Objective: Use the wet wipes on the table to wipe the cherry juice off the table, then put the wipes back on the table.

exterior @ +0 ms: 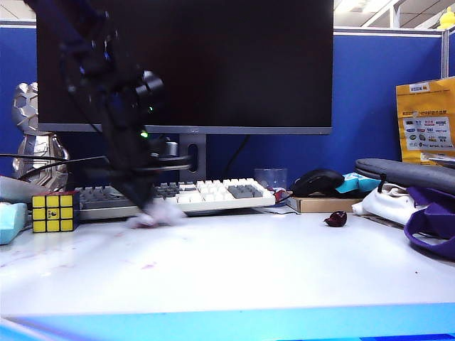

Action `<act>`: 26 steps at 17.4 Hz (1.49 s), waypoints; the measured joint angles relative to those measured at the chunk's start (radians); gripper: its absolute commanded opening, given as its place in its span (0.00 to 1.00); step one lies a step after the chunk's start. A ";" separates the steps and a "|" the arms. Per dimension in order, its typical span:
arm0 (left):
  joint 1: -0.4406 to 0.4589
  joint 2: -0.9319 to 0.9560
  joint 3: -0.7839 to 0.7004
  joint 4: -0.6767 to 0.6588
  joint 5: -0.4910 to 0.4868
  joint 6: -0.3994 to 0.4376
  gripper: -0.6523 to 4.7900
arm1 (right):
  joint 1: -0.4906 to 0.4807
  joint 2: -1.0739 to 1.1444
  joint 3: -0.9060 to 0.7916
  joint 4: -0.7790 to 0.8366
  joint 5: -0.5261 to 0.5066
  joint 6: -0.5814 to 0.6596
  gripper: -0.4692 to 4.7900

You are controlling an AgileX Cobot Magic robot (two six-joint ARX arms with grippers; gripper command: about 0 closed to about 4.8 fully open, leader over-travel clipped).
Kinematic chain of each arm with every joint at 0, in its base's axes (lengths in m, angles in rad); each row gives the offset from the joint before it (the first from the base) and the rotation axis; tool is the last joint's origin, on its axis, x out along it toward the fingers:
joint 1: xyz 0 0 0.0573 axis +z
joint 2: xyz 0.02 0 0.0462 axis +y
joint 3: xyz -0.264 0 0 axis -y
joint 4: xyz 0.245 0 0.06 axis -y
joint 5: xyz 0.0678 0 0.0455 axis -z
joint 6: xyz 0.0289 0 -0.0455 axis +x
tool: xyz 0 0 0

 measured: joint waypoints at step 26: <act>-0.007 0.059 0.012 -0.029 0.307 0.051 0.11 | 0.000 0.000 0.000 0.000 -0.001 0.000 0.09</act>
